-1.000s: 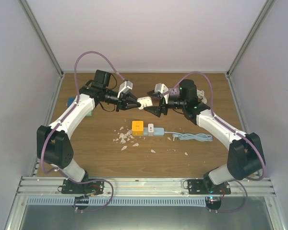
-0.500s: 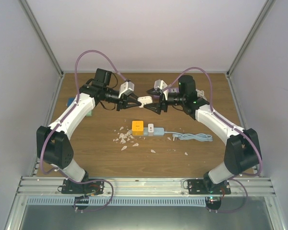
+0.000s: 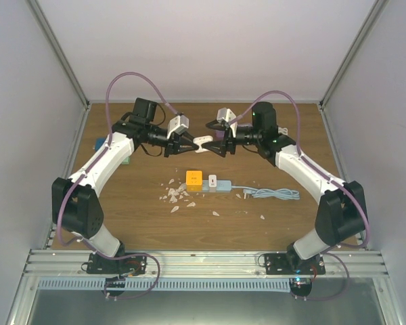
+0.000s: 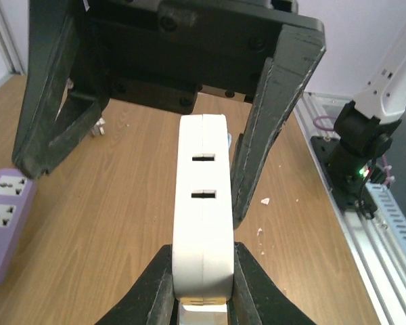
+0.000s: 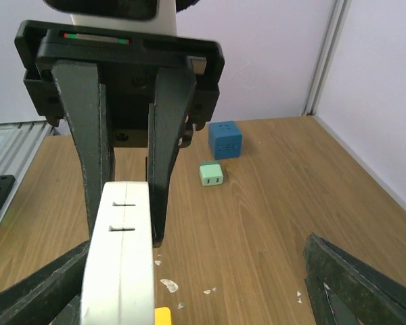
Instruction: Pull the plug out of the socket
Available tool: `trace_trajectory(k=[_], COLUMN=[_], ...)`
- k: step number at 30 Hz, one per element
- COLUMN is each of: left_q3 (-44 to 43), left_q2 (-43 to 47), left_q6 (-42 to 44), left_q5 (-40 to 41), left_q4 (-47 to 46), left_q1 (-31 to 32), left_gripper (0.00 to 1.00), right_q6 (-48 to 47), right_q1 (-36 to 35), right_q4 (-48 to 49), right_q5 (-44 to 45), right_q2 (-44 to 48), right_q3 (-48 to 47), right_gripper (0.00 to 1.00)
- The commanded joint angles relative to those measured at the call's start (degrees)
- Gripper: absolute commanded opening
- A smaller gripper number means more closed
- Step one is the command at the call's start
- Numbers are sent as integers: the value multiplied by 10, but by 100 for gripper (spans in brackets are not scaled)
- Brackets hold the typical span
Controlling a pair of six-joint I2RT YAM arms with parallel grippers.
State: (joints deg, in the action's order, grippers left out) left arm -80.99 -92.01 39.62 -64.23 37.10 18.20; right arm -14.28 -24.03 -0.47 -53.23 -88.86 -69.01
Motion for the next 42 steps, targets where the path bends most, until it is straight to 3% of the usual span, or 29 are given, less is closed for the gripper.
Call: trace_trajectory(k=[1, 10, 20, 25, 31, 42], left_q3=[29, 49, 105, 121, 117, 61], left_q2=[5, 4, 33, 43, 34, -89], left_q6=[-63, -89, -79, -61, -46, 32], left_q5=[-37, 20, 169, 271, 431, 686], left_q4=[9, -28, -35, -43, -93, -200], left_q1=[-21, -50, -127, -178, -196, -193], left_gripper=[0, 0, 0, 0, 0, 0], right_q6=[-8, -32, -51, -56, -55, -86], right_q1=[20, 20, 19, 19, 19, 20], right_q4=[24, -16, -30, -33, -32, -68], right_q5=[34, 31, 41, 41, 39, 60], right_q2=[18, 39, 49, 46, 43, 49], right_q3=[-26, -6, 13, 16, 14, 19], right_gripper=[80, 80, 80, 80, 81, 81])
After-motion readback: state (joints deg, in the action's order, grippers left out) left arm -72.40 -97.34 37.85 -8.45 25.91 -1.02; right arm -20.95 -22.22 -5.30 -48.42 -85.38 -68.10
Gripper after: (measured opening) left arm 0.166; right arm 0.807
